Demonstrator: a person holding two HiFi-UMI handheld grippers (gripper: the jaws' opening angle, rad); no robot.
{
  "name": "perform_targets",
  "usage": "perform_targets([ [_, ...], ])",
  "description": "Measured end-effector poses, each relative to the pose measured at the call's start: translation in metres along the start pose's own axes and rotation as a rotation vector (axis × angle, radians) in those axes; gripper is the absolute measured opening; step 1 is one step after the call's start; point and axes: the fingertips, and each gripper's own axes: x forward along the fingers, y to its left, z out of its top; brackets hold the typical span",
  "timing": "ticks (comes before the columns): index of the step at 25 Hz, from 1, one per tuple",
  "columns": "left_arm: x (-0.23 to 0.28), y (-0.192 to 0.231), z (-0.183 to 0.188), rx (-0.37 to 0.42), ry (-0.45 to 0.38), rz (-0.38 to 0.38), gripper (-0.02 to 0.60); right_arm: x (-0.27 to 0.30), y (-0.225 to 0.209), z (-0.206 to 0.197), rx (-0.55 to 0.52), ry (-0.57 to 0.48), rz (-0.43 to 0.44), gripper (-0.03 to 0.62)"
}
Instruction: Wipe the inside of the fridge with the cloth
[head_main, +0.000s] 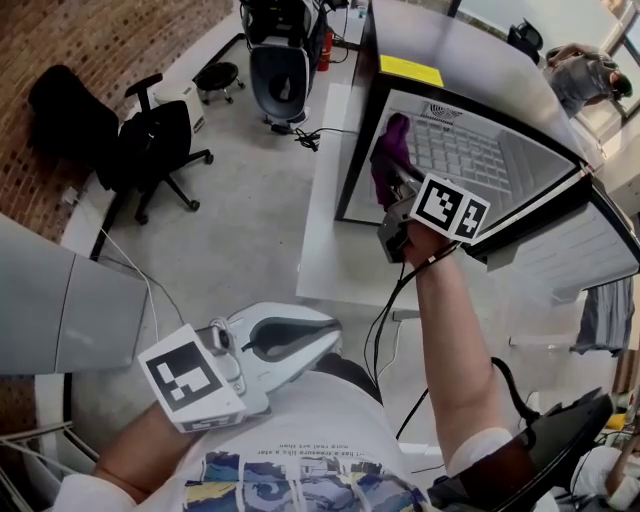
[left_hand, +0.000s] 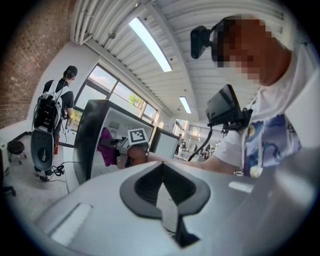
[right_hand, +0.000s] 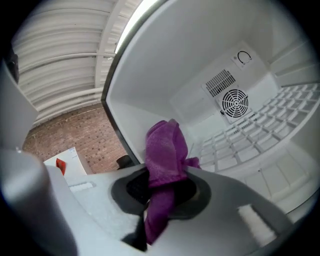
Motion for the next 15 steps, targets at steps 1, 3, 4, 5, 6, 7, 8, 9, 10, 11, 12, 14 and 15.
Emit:
perform_targets([
  [1, -0.001, -0.002, -0.002, -0.003, 0.002, -0.008, 0.008, -0.005, 0.004, -0.002, -0.006, 0.000, 0.004, 0.052],
  [3, -0.002, -0.008, -0.003, -0.006, 0.005, -0.030, 0.008, -0.017, 0.012, -0.006, -0.019, 0.001, 0.011, 0.052],
  [4, -0.002, -0.011, -0.003, -0.009, 0.007, -0.043, 0.008, -0.024, 0.016, -0.008, -0.030, 0.002, 0.013, 0.052],
  [5, -0.002, -0.015, -0.003, -0.015, 0.010, -0.057, 0.008, -0.031, 0.020, -0.011, -0.043, 0.005, 0.012, 0.052],
  [6, -0.001, -0.019, -0.003, -0.019, 0.013, -0.069, 0.008, -0.038, 0.022, -0.015, -0.056, 0.008, 0.007, 0.052],
  [7, -0.001, -0.021, -0.005, -0.020, 0.017, -0.078, 0.008, -0.047, 0.023, -0.020, -0.069, 0.011, -0.003, 0.052],
  [8, -0.001, -0.023, -0.007, -0.022, 0.022, -0.085, 0.008, -0.056, 0.021, -0.025, -0.080, 0.013, -0.019, 0.052],
  [9, 0.001, -0.024, -0.009, -0.023, 0.031, -0.089, 0.008, -0.066, 0.017, -0.031, -0.088, 0.013, -0.043, 0.052],
  [10, 0.002, -0.025, -0.012, -0.021, 0.042, -0.093, 0.008, -0.077, 0.010, -0.037, -0.095, 0.013, -0.074, 0.052],
  [11, 0.003, -0.026, -0.016, -0.019, 0.052, -0.104, 0.008, -0.088, 0.001, -0.044, -0.098, 0.011, -0.110, 0.052],
  [12, 0.004, -0.028, -0.019, -0.019, 0.058, -0.120, 0.008, -0.100, -0.007, -0.050, -0.099, 0.007, -0.147, 0.052],
  [14, 0.008, -0.032, -0.021, -0.020, 0.063, -0.154, 0.008, -0.123, -0.026, -0.060, -0.101, -0.001, -0.227, 0.052],
  [15, 0.010, -0.034, -0.022, -0.019, 0.059, -0.171, 0.008, -0.134, -0.037, -0.064, -0.104, -0.005, -0.271, 0.052],
])
